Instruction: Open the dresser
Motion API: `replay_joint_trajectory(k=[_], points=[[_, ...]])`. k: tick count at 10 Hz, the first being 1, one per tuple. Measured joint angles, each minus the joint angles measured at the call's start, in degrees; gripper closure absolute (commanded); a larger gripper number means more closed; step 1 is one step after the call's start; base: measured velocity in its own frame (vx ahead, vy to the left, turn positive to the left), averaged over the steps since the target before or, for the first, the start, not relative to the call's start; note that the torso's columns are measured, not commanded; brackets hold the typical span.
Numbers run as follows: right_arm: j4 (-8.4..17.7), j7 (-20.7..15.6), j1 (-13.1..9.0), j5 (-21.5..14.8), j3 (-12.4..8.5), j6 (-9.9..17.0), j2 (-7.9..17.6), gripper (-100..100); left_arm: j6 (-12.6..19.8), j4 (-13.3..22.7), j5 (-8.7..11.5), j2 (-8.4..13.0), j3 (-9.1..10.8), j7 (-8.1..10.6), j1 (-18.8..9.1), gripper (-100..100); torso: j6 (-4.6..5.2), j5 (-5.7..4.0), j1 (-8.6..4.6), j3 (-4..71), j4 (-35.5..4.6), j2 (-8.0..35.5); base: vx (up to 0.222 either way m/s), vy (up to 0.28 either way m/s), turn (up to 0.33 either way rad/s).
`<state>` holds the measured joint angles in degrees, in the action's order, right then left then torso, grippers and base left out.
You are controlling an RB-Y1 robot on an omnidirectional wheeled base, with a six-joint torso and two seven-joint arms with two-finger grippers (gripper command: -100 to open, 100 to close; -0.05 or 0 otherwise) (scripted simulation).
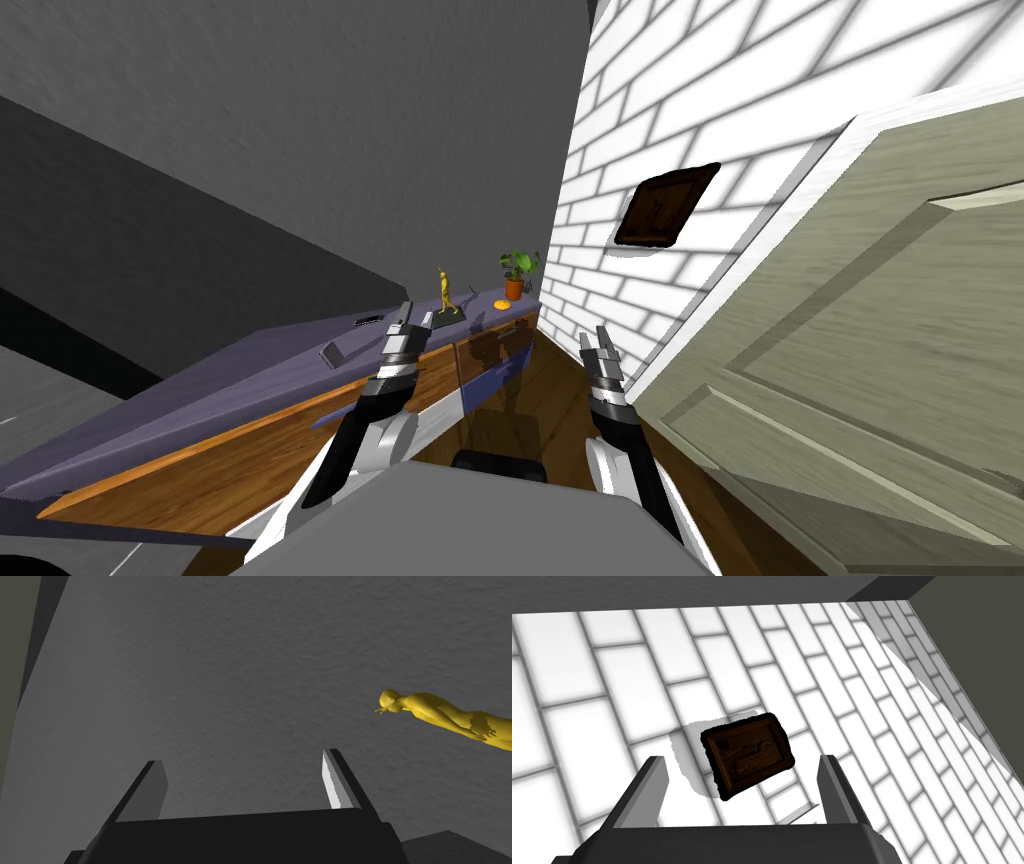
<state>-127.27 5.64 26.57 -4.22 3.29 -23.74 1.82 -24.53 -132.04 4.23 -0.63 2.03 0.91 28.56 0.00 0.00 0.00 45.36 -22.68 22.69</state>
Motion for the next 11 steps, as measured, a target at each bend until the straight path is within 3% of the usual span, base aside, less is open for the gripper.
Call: replay_joint_trajectory(k=[3, 4, 6, 11], points=[[0.0, 0.0, 0.0, 0.0, 0.0, 0.0, 0.0, 0, 0.0, 0.0, 0.0, 0.0, 0.00, 0.00, 0.0, 0, 0.00, 0.00, 0.00, 25.4, -12.7, 12.7, 0.000, 0.000, 0.000], [0.0, 0.0, 0.0, 0.0, 0.0, 0.0, 0.0, 0, 0.0, 0.0, 0.0, 0.0, 0.00, 0.00, 0.0, -100, 0.00, 0.00, 0.00, 33.8, -16.9, 16.9, 0.019, -0.018, 0.016], [0.0, 0.0, 0.0, 0.0, 0.0, 0.0, 0.0, 0, 0.1, 0.7, 0.1, 2.5, 0.11, 0.00, -0.1, -100, 0.00, -0.02, -0.07, 38.9, -19.3, 19.3, 0.041, -0.043, 0.029], [0.0, 0.0, 0.0, 0.0, 0.0, 0.0, 0.0, 0, 1.6, 6.0, 1.1, 8.2, 1.71, 0.32, -1.6, -100, 0.00, -0.05, -0.13, 39.3, -19.6, 19.5, 0.102, -0.128, 0.066]])
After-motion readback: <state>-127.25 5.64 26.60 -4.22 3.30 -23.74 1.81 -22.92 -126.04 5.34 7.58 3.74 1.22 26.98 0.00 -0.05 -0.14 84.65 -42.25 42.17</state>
